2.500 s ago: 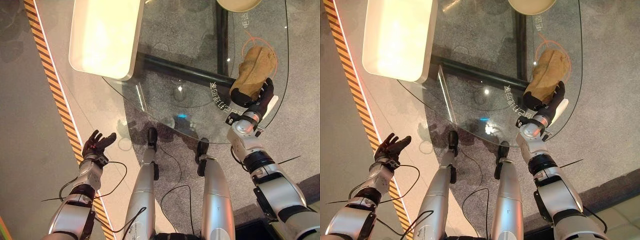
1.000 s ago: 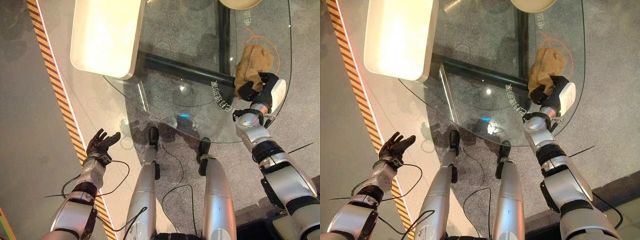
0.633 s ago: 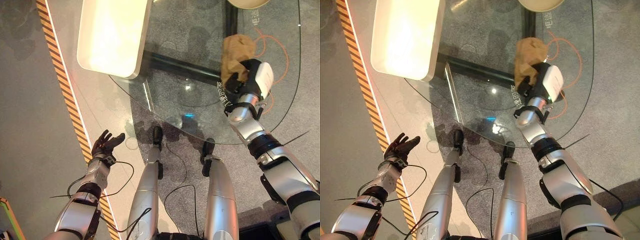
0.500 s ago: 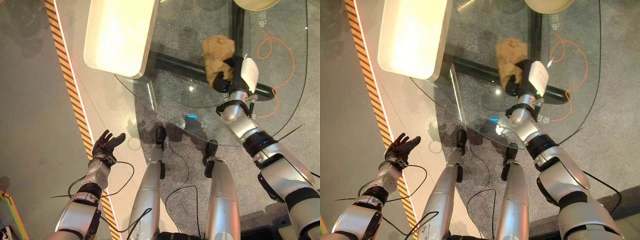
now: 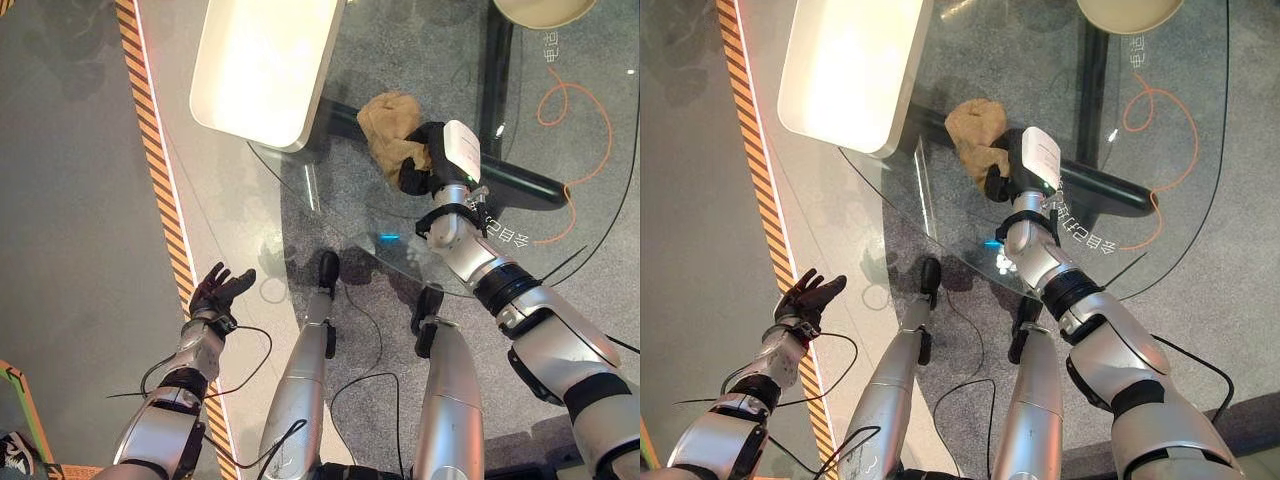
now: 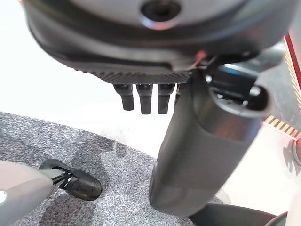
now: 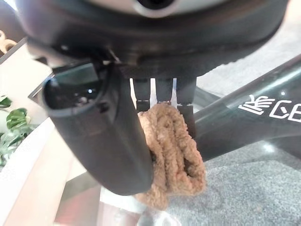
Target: Wipe the table with a cloth and put it in the basket.
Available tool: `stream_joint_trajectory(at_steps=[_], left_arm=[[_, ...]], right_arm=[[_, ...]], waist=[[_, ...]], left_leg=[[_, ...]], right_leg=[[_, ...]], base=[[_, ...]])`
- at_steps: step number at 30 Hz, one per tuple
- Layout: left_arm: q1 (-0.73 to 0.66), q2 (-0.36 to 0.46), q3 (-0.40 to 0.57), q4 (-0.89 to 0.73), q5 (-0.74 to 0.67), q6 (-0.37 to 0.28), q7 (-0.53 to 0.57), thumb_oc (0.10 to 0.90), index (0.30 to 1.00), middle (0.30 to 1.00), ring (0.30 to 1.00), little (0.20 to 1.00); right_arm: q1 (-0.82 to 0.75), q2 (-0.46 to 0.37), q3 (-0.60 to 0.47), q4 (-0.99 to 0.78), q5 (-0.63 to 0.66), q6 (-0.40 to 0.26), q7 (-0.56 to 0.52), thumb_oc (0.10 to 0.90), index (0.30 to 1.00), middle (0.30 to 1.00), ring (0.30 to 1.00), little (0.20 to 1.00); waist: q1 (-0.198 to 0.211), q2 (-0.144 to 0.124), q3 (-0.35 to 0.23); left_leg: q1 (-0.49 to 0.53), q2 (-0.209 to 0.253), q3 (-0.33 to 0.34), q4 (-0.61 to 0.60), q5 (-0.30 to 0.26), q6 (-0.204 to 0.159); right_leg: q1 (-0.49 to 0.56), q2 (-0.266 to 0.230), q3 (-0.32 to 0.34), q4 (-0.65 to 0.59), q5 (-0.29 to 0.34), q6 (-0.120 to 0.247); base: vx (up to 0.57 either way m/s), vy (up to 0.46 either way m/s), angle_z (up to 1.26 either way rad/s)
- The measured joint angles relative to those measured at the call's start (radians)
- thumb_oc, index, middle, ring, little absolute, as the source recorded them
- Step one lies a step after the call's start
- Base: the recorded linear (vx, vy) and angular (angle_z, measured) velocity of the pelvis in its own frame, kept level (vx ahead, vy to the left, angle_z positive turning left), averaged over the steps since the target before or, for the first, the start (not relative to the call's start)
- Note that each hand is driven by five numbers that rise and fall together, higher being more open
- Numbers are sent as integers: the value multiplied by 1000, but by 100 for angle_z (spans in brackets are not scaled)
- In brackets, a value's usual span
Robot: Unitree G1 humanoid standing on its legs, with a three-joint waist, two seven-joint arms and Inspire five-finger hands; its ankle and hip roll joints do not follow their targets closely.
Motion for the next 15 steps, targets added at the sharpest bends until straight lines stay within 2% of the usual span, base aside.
stream_joint_trajectory(at_steps=[7,15], left_arm=[[7,-2,0,-20,3,0,1,800,900,900,900,900],[6,-2,0,-26,3,1,1,800,900,900,900,900]], right_arm=[[-23,-3,71,-15,-55,-10,124,100,300,300,300,200],[-23,11,186,-45,-130,-73,276,100,300,300,300,200]], waist=[[0,0,0],[3,1,0]], left_leg=[[2,0,-3,0,1,-1],[3,1,-5,-1,-4,-4]], right_leg=[[0,-1,-3,9,-3,-3],[-1,-1,-4,12,-5,-4]], base=[[0,0,0],[0,0,0]])
